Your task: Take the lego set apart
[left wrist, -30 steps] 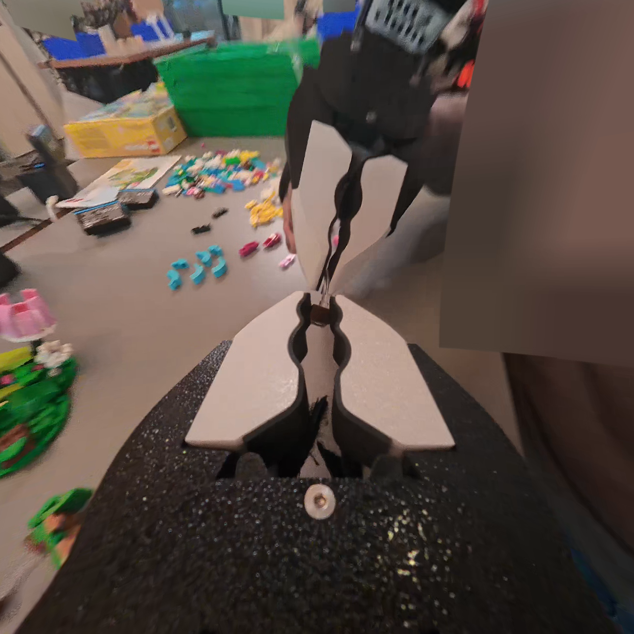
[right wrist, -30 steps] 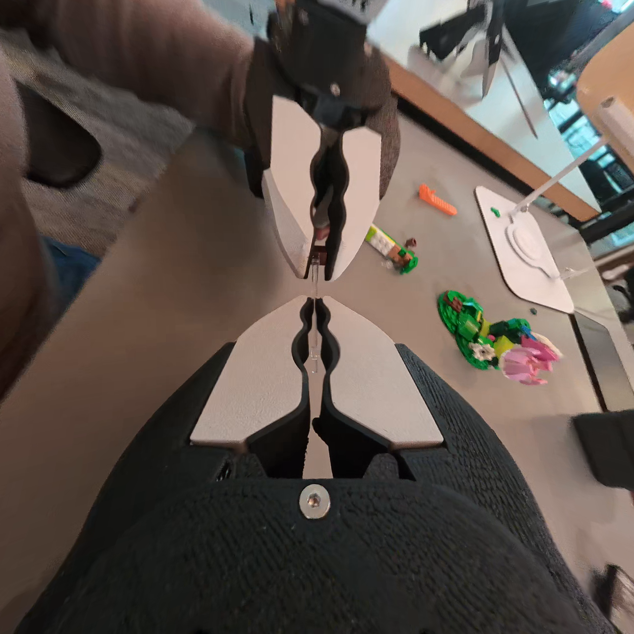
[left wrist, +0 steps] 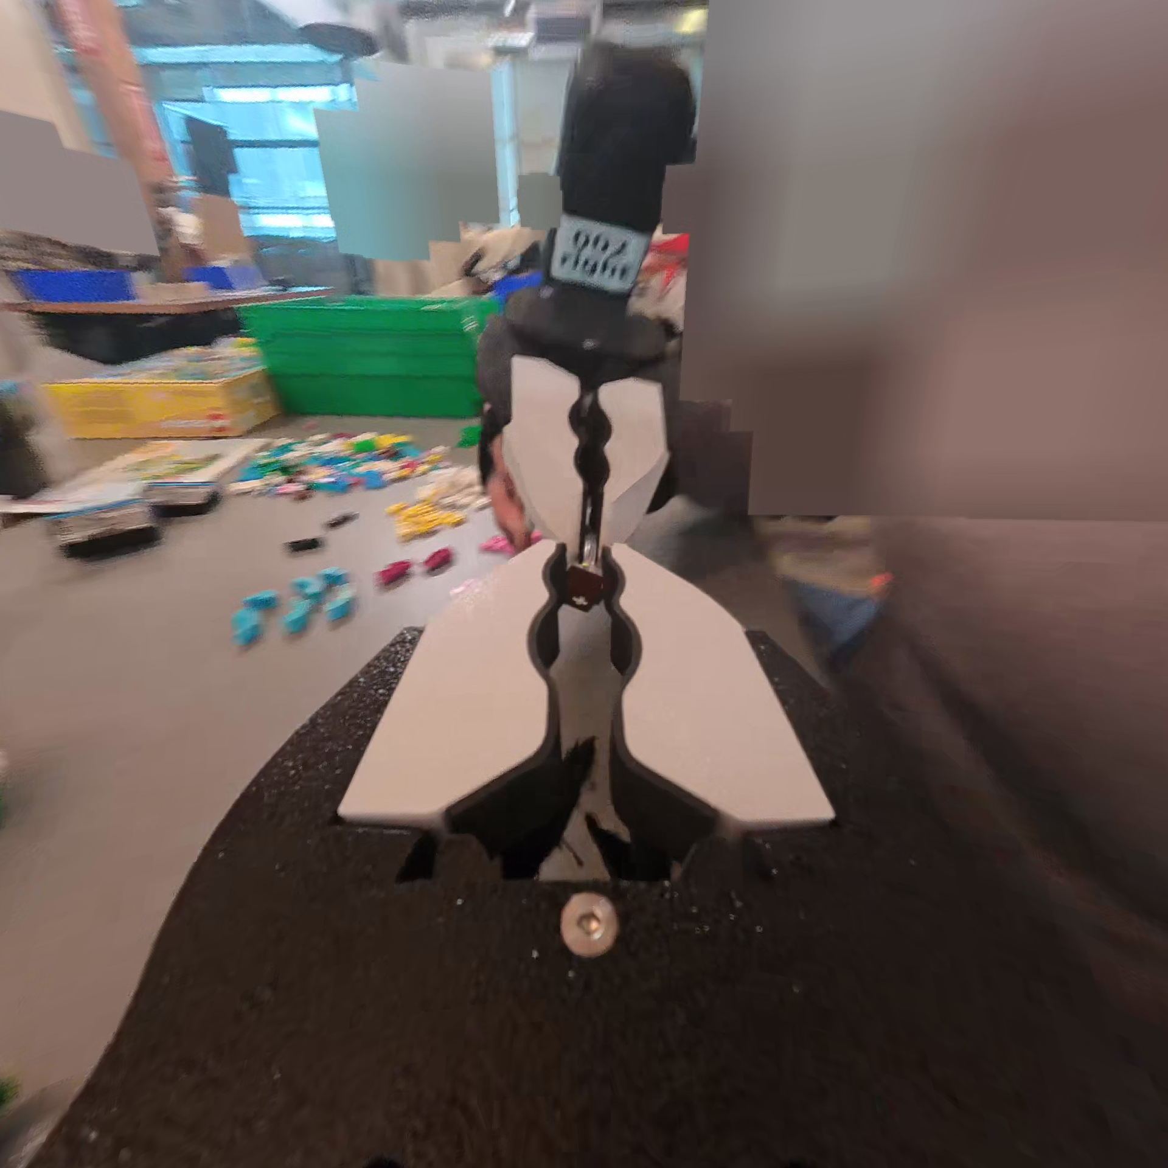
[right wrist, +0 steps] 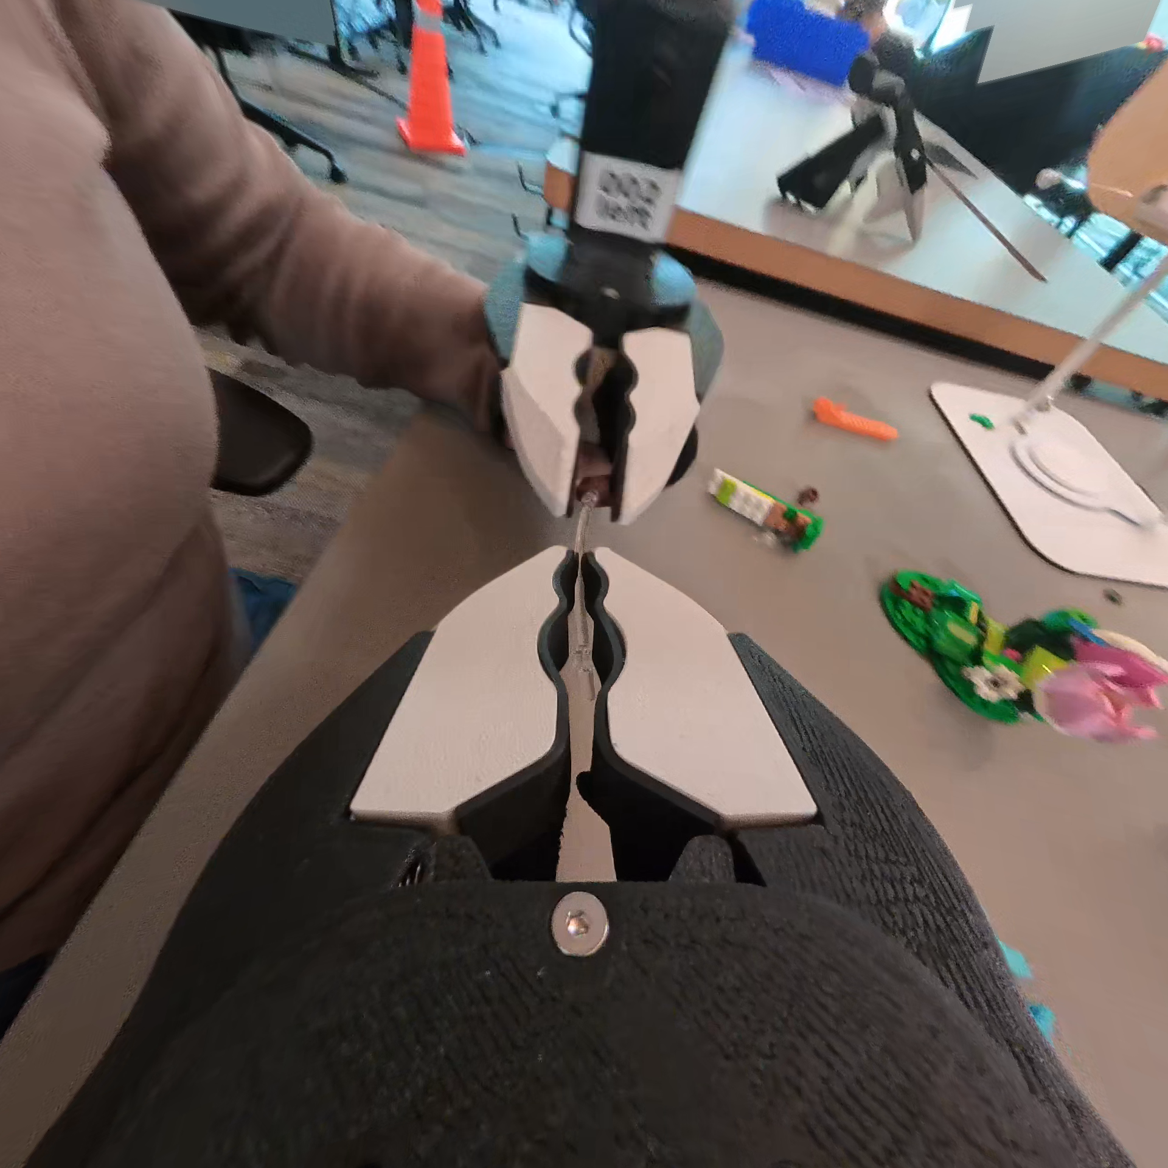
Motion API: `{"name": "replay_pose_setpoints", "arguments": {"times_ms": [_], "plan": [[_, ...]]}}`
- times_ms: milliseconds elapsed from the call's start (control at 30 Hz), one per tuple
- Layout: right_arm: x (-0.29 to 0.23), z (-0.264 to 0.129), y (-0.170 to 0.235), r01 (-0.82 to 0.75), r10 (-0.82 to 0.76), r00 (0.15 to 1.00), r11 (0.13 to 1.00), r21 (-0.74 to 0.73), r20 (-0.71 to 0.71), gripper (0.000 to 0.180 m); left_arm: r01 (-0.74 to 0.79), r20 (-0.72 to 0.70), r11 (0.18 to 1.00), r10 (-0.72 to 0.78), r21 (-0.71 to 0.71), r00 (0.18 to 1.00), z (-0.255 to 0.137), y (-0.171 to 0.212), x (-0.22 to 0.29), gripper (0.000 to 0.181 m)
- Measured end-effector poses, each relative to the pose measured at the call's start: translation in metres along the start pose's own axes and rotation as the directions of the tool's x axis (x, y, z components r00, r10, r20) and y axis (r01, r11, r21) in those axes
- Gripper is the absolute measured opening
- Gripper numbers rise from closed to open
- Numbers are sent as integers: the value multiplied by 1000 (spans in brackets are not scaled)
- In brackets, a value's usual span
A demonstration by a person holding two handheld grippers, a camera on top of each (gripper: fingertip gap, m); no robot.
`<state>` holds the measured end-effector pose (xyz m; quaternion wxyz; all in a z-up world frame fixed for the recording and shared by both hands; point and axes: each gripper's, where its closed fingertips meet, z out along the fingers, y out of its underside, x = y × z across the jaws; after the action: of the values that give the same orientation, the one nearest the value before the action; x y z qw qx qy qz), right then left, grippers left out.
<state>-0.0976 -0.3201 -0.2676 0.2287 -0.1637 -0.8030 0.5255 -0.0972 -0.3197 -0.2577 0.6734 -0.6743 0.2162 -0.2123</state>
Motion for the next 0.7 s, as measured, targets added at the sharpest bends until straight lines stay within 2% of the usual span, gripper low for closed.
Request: {"name": "replay_pose_setpoints", "arguments": {"times_ms": [33,67,100,200,267,400,533,700], "plan": [[4,0,4,1,-2,1000,1000,-30,-25,1,-76,67,996,80,-51,995,2,4,-5,21],[7,-1,7,-2,0,999,999,-53,-40,1,-130,103,984,143,-123,984,4,11,-9,39],[9,-1,9,-5,2,999,998,-70,-49,1,-168,122,965,195,-201,973,7,19,-12,45],[13,1,18,2,-11,998,991,-134,-68,1,-288,183,911,350,-296,919,11,24,-20,32],[14,1,22,9,-22,997,985,-172,-75,1,-330,220,858,437,-394,872,10,27,-30,13],[17,2,28,35,-59,994,970,-239,-94,1,-389,205,715,591,-581,780,8,37,-41,12],[18,2,32,49,-79,992,958,-281,-97,1,-418,151,584,688,-696,710,6,46,-47,12],[22,5,36,19,-72,986,942,-336,-147,4,-371,126,568,651,-734,749,3,55,-50,11]]}}
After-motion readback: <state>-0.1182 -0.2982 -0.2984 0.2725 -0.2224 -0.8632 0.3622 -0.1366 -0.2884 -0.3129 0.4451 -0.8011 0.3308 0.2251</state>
